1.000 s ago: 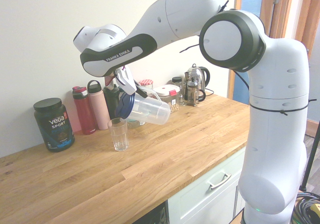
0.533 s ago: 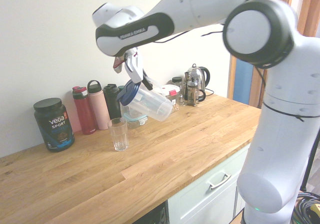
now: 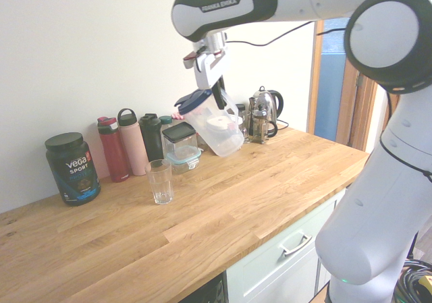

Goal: Pour me some water

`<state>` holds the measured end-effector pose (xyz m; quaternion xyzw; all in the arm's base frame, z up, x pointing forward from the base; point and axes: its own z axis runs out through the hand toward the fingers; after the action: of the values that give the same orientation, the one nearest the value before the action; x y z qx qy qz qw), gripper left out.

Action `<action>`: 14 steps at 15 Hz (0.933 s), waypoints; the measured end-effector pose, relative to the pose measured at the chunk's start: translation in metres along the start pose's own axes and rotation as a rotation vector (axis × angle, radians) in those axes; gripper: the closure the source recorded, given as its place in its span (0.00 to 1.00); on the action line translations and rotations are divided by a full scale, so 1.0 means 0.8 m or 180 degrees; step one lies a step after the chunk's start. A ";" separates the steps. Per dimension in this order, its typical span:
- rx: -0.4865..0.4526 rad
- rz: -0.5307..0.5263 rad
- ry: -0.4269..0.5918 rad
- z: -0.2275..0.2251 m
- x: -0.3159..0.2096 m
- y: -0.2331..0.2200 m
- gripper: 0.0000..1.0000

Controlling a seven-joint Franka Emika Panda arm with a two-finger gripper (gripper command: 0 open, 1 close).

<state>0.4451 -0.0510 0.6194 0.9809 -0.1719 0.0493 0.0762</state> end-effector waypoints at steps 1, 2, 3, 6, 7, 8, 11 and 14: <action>0.0083 0.0163 0.0032 0.012 -0.010 0.015 1.00; 0.0162 0.0320 0.0081 0.026 -0.019 0.026 1.00; 0.0227 0.0472 0.0143 0.040 -0.025 0.036 1.00; 0.0406 0.0915 0.0358 0.074 -0.027 0.063 1.00; 0.0458 0.1059 0.0441 0.081 -0.026 0.071 1.00; 0.0514 0.1210 0.0525 0.089 -0.023 0.081 1.00; 0.0703 0.1665 0.0755 0.119 -0.021 0.104 1.00; 0.0906 0.2136 0.0905 0.151 -0.026 0.116 1.00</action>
<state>0.4019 -0.1503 0.5105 0.8543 -0.4623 0.2303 -0.0580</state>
